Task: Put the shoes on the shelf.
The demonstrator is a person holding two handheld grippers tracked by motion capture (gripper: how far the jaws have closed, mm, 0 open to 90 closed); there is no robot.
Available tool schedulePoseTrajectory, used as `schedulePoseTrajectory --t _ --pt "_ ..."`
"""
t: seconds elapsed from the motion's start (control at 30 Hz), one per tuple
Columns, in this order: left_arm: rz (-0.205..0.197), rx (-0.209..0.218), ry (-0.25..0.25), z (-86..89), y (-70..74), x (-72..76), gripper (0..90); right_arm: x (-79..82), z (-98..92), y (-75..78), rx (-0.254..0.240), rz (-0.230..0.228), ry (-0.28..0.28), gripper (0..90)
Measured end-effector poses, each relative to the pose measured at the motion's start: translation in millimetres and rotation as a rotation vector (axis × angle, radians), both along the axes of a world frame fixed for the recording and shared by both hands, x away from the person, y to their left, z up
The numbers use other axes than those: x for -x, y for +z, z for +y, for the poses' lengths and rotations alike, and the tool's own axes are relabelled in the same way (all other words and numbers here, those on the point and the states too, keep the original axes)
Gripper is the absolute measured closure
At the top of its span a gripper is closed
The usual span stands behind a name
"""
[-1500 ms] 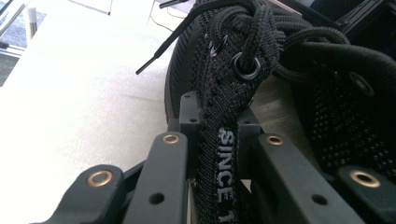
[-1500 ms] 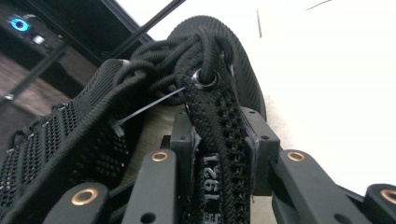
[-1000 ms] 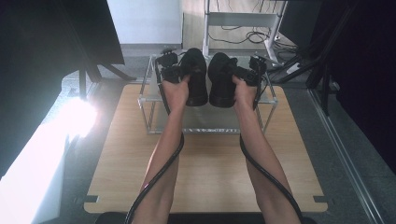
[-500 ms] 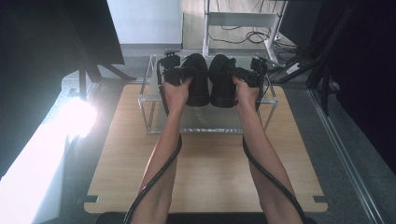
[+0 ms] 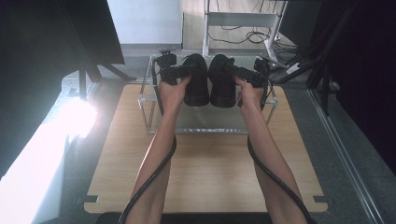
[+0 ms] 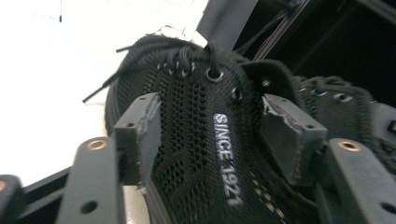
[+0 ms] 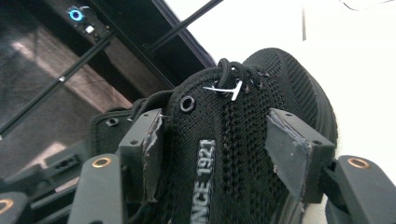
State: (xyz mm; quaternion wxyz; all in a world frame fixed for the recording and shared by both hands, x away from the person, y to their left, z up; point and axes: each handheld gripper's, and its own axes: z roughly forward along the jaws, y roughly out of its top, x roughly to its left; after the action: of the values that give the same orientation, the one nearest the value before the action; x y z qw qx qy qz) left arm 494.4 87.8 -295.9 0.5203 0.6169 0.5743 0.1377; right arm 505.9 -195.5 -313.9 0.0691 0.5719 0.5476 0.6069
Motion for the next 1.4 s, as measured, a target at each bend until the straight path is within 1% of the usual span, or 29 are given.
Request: schedulePoseTrajectory --t 0.03,0.07,0.1,0.13,0.17,0.2,0.3,0.4,0.43,0.47,0.5,0.57,0.67,0.8,0.93,1.0,1.03,1.1,1.13,1.2,1.27,1.37,1.4 --pt "-0.010 0.011 0.001 2.4 1.5 2.6 35.4 1.4 -1.9 0.0 -0.003 -0.011 0.003 36.9" --pt "-0.014 0.022 -0.001 4.9 2.6 5.0 35.4 1.4 -1.9 0.0 -0.003 -0.011 0.003 36.9" --pt "-0.016 0.022 -0.004 7.6 3.3 7.2 31.5 3.9 -5.8 -0.1 -0.018 -0.026 0.004 34.1" --pt "-0.020 0.034 -0.012 9.2 3.6 9.1 31.5 3.9 -5.8 -0.1 -0.018 -0.026 0.004 34.1" --pt "-0.020 0.036 -0.020 11.1 4.0 11.4 27.8 6.2 -10.6 -0.9 -0.039 -0.035 0.005 32.4" --pt "-0.025 0.035 -0.028 13.3 4.0 15.1 27.0 7.0 -12.2 -1.4 -0.044 -0.036 0.007 31.4" --pt "-0.031 0.041 -0.037 14.5 3.7 19.2 23.8 10.4 -17.3 -3.0 -0.066 -0.045 0.026 29.3" --pt "-0.042 0.034 -0.052 14.8 3.6 26.2 22.3 13.2 -20.1 -3.3 -0.070 -0.050 0.041 28.5" --pt "-0.043 0.031 -0.053 15.3 3.9 28.0 22.3 16.2 -23.0 -3.1 -0.072 -0.067 0.062 28.1" --pt "-0.050 0.031 -0.057 17.9 4.6 32.3 22.2 18.1 -23.9 -2.3 -0.072 -0.067 0.068 27.9" --pt "-0.050 0.031 -0.057 17.9 4.6 32.3 21.5 18.1 -23.9 -2.3 -0.072 -0.067 0.068 27.9" --pt "-0.054 0.029 -0.066 21.4 5.5 37.0 19.9 23.4 -28.3 -0.8 -0.076 -0.084 0.088 27.2" --pt "-0.063 0.019 -0.075 25.3 6.2 43.2 18.7 26.4 -30.5 0.2 -0.078 -0.085 0.092 27.2" --pt "-0.078 0.035 -0.087 31.1 4.6 54.4 16.8 33.0 -35.6 -1.3 -0.070 -0.089 0.104 27.1" --pt "-0.095 0.047 -0.090 35.3 -3.2 67.6 14.8 37.6 -39.3 -6.4 -0.075 -0.088 0.120 27.0" --pt "-0.104 0.052 -0.094 38.1 -8.1 72.9 14.5 40.7 -40.3 -9.3 -0.064 -0.087 0.132 26.9" --pt "-0.109 0.044 -0.093 40.8 -13.2 77.2 13.9 43.2 -41.1 -11.6 -0.061 -0.091 0.145 26.9" --pt "-0.114 0.043 -0.094 42.1 -16.0 79.5 13.7 47.1 -41.3 -13.6 -0.045 -0.093 0.146 25.7" --pt "-0.117 0.043 -0.099 43.3 -18.9 81.5 13.7 47.1 -41.3 -13.6 -0.045 -0.093 0.146 25.7" --pt "-0.119 0.040 -0.110 44.9 -24.9 85.2 12.2 51.7 -41.3 -15.9 -0.018 -0.095 0.150 24.1" --pt "-0.123 0.027 -0.121 44.9 -30.5 89.4 8.7 57.0 -41.3 -18.6 0.005 -0.097 0.149 22.3" --pt "-0.131 -0.018 -0.143 42.4 -38.1 96.3 2.9 64.5 -41.9 -23.0 0.021 -0.109 0.156 20.2" --pt "-0.133 -0.030 -0.148 41.5 -40.0 98.3 0.1 68.9 -42.2 -25.9 0.037 -0.112 0.166 19.8"
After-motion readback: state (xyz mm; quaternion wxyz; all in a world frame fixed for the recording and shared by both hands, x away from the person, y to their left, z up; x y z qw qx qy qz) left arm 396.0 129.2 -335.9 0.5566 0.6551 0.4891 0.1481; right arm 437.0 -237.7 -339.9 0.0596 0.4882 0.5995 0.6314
